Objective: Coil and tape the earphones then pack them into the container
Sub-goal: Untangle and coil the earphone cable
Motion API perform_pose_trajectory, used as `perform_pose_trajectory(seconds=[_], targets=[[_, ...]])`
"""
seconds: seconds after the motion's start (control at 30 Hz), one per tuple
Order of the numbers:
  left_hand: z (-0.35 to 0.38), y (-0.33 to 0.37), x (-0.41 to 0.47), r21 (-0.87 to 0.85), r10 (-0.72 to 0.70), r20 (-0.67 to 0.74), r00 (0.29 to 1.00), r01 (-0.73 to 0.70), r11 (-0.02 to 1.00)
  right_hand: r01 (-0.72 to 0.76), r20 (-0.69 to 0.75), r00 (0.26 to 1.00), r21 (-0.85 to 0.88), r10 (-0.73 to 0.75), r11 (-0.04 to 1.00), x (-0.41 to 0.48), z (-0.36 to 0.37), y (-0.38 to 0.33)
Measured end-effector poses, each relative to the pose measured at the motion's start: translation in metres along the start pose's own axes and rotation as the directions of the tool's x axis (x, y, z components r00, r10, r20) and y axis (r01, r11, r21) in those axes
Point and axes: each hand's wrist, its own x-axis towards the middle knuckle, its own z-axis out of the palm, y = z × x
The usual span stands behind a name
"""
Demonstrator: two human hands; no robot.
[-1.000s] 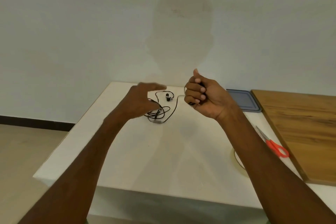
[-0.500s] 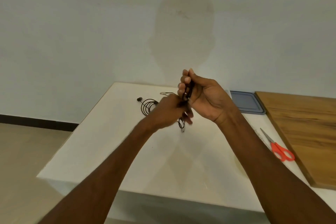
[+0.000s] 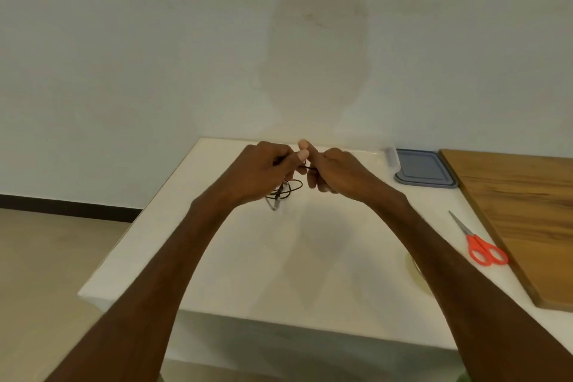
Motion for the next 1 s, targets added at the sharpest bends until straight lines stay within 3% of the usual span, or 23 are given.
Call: perform_pose_trajectory(seconds=[0.07, 0.13, 0.23, 0.37, 0.47, 0.57, 0.67, 0.73, 0.77, 0.83, 0.9, 0.93, 1.0], targets=[[-0.003, -0.003, 0.001, -0.008, -0.036, -0.038, 0.999, 0.036, 0.999, -0.061, 0.259, 0.966, 0.178, 0.013, 0.982, -0.004, -0.003, -0.001], [-0.005, -0.007, 0.003, -0.035, -0.079, -0.122, 0.989, 0.075, 0.997, -0.12, 0.468, 0.88, 0.373, -0.075, 0.92, -0.008, -0.01, 0.001], [-0.007, -0.012, 0.008, -0.103, -0.149, -0.284, 0.947, 0.125, 0.987, -0.21, 0.563, 0.782, 0.642, -0.267, 0.737, -0.008, -0.021, 0.001], [0.011, -0.006, 0.011, -0.158, -0.225, -0.31, 0.924, 0.183, 0.97, -0.278, 0.528, 0.715, 0.817, -0.459, 0.505, -0.008, -0.016, -0.007], [0.038, 0.002, 0.009, -0.297, -0.296, -0.246, 0.923, 0.218, 0.929, -0.306, 0.396, 0.737, 0.918, -0.548, 0.252, -0.006, -0.011, -0.011], [0.061, 0.007, 0.008, -0.383, -0.301, -0.123, 0.946, 0.235, 0.894, -0.236, 0.216, 0.867, 0.972, -0.449, 0.011, -0.001, -0.013, -0.01], [0.071, 0.011, 0.006, -0.244, -0.188, 0.089, 0.978, 0.204, 0.948, -0.095, 0.067, 0.976, 0.987, -0.208, -0.127, 0.003, -0.02, 0.001], [0.073, 0.01, 0.003, -0.08, -0.071, 0.219, 0.973, 0.091, 0.993, 0.012, -0.019, 0.997, 0.996, -0.081, -0.091, 0.006, -0.024, 0.01], [0.073, 0.009, 0.001, 0.008, -0.02, 0.258, 0.966, 0.019, 1.0, 0.06, -0.06, 0.998, 0.998, -0.037, -0.013, 0.006, -0.025, 0.013], [0.068, 0.009, -0.002, 0.133, 0.038, 0.243, 0.969, -0.072, 0.988, 0.139, -0.157, 0.987, 0.944, 0.038, 0.298, 0.008, -0.025, 0.018], [0.058, 0.009, -0.004, 0.174, 0.093, 0.111, 0.989, -0.112, 0.978, 0.141, -0.264, 0.962, 0.704, 0.072, 0.696, 0.006, -0.023, 0.02], [0.051, 0.008, -0.003, 0.15, 0.111, 0.024, 0.993, -0.114, 0.982, 0.105, -0.285, 0.956, 0.55, 0.068, 0.829, 0.004, -0.021, 0.02], [0.038, 0.007, -0.001, 0.063, 0.106, -0.125, 0.986, -0.099, 0.993, 0.048, -0.209, 0.977, 0.354, 0.029, 0.934, -0.002, -0.016, 0.015]])
